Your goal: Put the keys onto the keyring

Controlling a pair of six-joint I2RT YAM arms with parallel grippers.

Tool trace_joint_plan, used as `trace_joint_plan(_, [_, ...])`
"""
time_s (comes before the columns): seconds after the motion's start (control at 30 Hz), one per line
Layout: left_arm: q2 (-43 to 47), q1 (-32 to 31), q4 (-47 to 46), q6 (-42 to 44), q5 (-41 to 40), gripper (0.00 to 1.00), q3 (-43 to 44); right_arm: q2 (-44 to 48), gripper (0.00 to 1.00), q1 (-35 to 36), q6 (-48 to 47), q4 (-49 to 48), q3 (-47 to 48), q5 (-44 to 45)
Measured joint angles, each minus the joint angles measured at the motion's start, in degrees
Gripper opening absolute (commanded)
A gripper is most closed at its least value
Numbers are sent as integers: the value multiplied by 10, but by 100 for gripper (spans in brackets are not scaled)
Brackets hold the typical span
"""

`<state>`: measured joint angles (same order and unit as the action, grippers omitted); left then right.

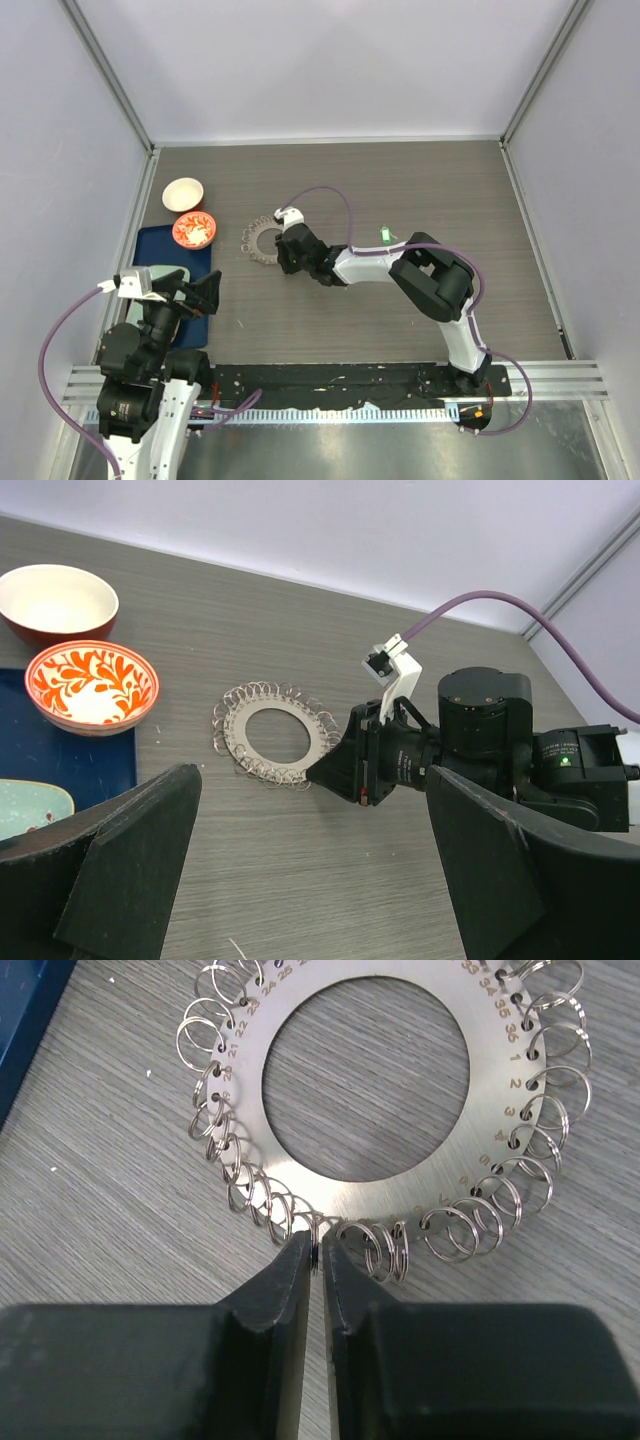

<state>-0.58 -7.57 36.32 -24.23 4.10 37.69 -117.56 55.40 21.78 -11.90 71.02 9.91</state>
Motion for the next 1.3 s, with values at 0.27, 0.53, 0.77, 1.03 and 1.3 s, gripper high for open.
trace_joint_plan(0.27, [0, -2, 0, 0, 0, 100, 0, 18, 1, 0, -10, -48, -45, -7])
trace_joint_plan(0.53, [0, -2, 0, 0, 0, 100, 0, 97, 1, 8, -28, -30, -136, -40])
trace_joint_plan(0.77, [0, -2, 0, 0, 5, 100, 0, 192, 1, 58, -96, 40, -202, -97])
trace_joint_plan(1.03, [-4, -2, -1, 0, 11, 100, -1, 243, 5, 74, -108, 59, -265, -103])
trace_joint_plan(1.3, [-12, -2, -1, 0, 15, 100, -4, 259, 31, 71, -89, 67, -278, -85])
